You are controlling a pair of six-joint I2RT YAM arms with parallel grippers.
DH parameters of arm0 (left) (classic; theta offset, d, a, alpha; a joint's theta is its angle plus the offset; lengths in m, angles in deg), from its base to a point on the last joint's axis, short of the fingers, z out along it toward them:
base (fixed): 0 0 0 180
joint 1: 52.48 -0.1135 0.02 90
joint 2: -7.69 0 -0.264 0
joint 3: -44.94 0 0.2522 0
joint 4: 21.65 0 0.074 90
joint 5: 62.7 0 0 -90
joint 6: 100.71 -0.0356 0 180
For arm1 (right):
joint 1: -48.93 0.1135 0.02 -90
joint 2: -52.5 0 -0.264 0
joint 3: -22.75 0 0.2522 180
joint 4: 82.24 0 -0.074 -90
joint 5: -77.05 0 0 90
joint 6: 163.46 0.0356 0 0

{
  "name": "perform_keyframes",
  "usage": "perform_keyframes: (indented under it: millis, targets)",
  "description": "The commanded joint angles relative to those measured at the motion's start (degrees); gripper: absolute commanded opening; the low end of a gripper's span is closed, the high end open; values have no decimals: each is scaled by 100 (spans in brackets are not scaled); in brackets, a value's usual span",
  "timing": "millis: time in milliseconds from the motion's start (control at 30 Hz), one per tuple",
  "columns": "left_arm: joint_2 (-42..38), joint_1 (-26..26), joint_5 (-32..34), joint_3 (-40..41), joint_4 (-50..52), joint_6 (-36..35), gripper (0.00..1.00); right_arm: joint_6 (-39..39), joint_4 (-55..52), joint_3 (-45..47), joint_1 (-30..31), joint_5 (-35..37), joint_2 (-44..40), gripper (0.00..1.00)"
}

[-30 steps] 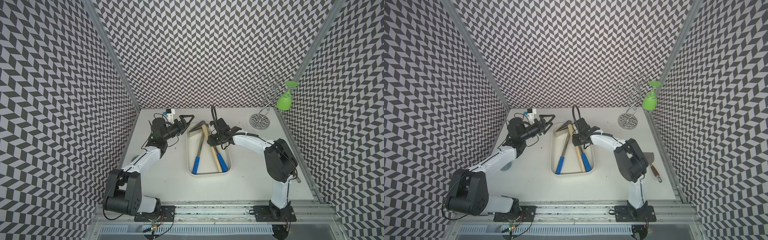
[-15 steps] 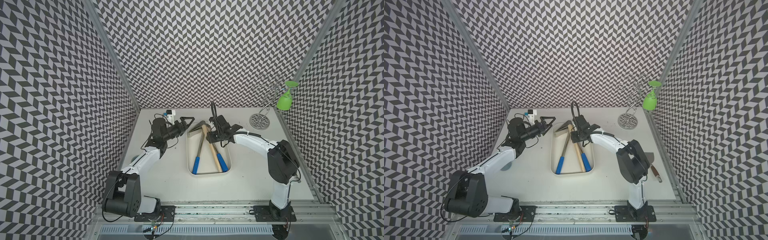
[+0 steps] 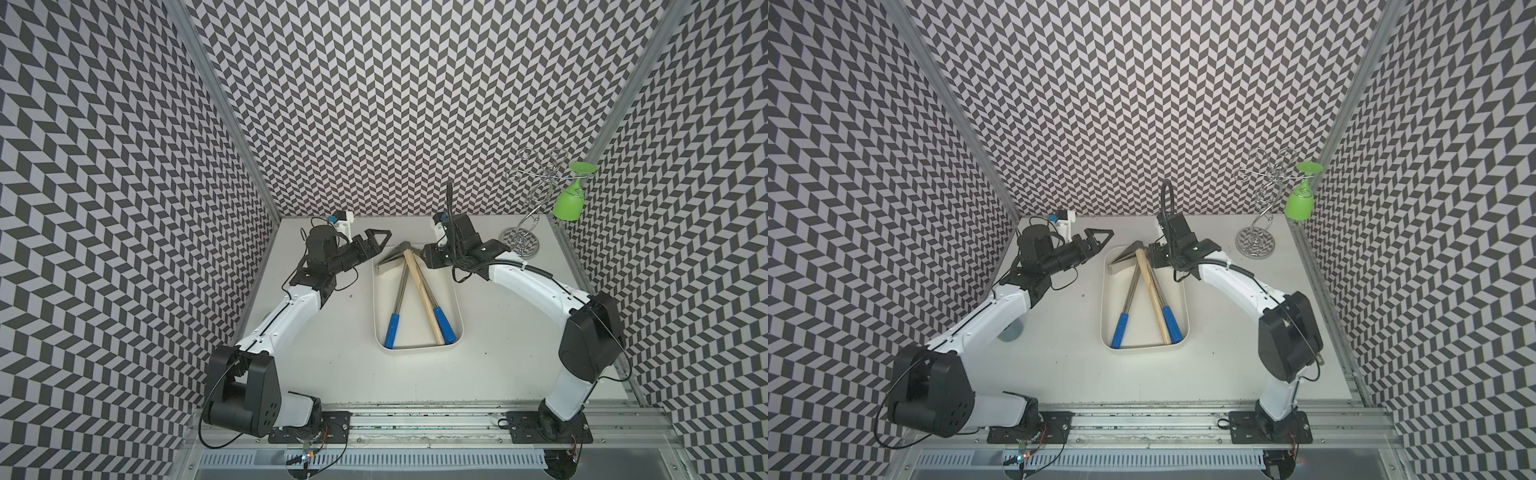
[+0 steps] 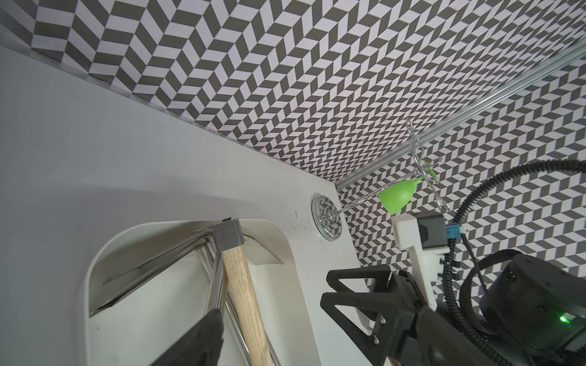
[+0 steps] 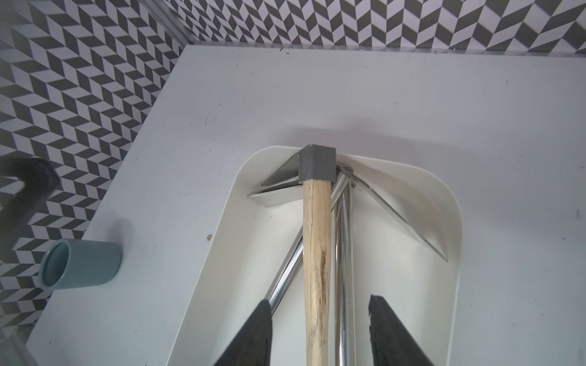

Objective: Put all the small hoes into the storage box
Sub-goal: Place the hoe in the storage box.

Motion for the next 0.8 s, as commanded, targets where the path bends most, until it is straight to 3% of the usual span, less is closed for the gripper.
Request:
perform_keyframes:
  millis: [0, 200, 533, 767]
  targets:
    - [-153, 39, 341, -67, 455, -425, 94, -5, 117, -127, 119, -205, 393, 52]
    - [-351, 30, 536, 54, 636, -601, 92, 7, -63, -629, 315, -140, 1060, 58]
    - [-457, 31, 584, 209, 746, -744, 92, -41, -266, -892, 393, 607, 1555, 59]
    - [-467, 30, 513, 314, 728, -738, 92, -75, -289, -1164, 409, 652, 1823, 50]
